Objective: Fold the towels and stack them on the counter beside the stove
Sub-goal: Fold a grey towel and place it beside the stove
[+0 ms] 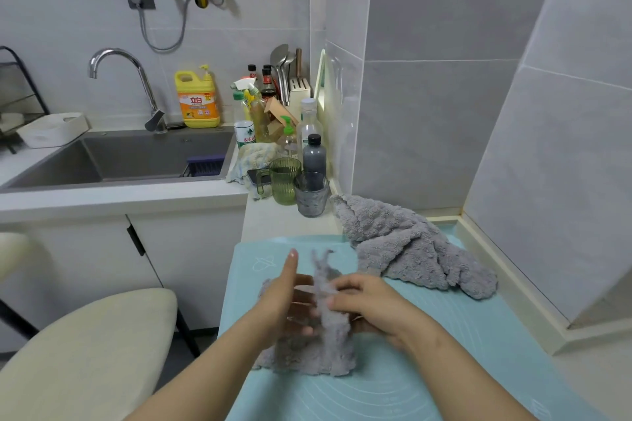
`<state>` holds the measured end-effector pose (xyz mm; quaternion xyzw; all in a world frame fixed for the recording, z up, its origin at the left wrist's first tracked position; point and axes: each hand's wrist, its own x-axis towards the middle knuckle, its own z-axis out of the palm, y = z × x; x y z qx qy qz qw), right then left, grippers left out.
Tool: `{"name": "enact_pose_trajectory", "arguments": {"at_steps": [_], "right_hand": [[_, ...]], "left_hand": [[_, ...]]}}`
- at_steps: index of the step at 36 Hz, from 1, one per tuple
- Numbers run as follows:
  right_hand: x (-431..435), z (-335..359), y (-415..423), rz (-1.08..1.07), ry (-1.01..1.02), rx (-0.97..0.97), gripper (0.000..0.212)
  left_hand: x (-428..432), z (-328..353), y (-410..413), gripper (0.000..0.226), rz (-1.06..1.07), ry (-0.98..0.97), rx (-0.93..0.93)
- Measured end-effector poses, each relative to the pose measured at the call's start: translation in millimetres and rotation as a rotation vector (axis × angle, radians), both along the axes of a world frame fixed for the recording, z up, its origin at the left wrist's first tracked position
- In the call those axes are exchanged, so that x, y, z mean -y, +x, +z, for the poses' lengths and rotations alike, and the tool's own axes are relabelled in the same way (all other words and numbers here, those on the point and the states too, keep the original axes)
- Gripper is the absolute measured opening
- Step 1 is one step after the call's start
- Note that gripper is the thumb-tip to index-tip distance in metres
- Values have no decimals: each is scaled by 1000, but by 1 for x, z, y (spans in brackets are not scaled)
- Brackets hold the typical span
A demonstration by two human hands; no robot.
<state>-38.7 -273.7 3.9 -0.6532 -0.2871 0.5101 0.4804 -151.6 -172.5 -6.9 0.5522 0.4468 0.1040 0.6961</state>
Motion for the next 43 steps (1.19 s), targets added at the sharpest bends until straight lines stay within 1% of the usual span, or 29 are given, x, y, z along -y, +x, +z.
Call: {"name": "enact_pose_trajectory", "arguments": {"at_steps": [2,3,5,6,8,9,12,13,15,17,19,21,24,28,31,32,33,34,36,37,38,39,40,41,42,43], "right_hand": [[-2,2,-7,109,-25,4,13],[-3,1,-8,131,-37,7,11],[-3,-1,-11,130,-46,10,5],[-3,-3,-11,112,-48,12,3],[-2,-7,-9,48,-47,9,5],[-2,-9,-8,9,-47,3,6],[0,-12,-3,-107,-61,12,9],[1,-13,-1,-140,-66,13,10],[2,-16,3,-194,-80,19,10],[3,-18,5,-220,-99,30,10],[3,-21,4,-226,-114,38,10],[2,-24,1,-217,-129,45,10],[0,-27,-5,-189,-141,58,11],[-1,-33,-10,-152,-159,95,10],[-2,-38,-11,-144,-150,130,14],[-3,-38,-11,-141,-146,176,14],[-3,-40,-13,-137,-143,261,12],[-3,-41,-14,-133,-142,395,11],[-6,-45,-16,-96,-130,779,29],[-8,-44,-21,-70,-112,940,36],[-11,-44,-27,-50,-72,1088,41],[-16,-45,-31,-36,-24,1209,44],[-20,-47,-35,-14,-2,1237,45],[-24,-45,-40,31,-36,1225,46],[-24,-46,-45,96,-101,1243,50],[-26,-51,-46,147,-176,1261,59]], "left_hand": [[-4,3,-3,66,78,-84,12],[-6,2,-4,64,81,-67,-17],[-8,-1,-7,61,38,41,-103],[-7,-1,-9,52,16,91,-117],[-7,-6,-11,22,-11,174,-110],[-8,-10,-12,13,-11,221,-110],[-16,-17,-14,7,-22,434,-142],[-19,-16,-15,7,-35,520,-150],[-26,-16,-18,19,-81,647,-169],[-34,-14,-21,33,-125,692,-198],[-41,-15,-24,41,-148,708,-261],[-46,-17,-27,44,-158,686,-321],[-49,-25,-32,45,-160,650,-355],[-53,-36,-39,43,-132,665,-407],[-55,-43,-43,45,-128,665,-433],[-54,-43,-45,47,-107,659,-419],[-52,-42,-45,49,-67,682,-395],[-50,-42,-45,51,-8,745,-373],[-43,-40,-44,47,110,943,-343],[-37,-40,-43,44,126,1030,-305],[-33,-41,-40,41,84,1091,-275],[-29,-44,-38,44,-6,1136,-274],[-25,-49,-35,54,-114,1172,-301],[-24,-54,-33,61,-212,1189,-355],[-24,-59,-32,62,-290,1171,-440],[-26,-65,-32,57,-349,1145,-529]]}}
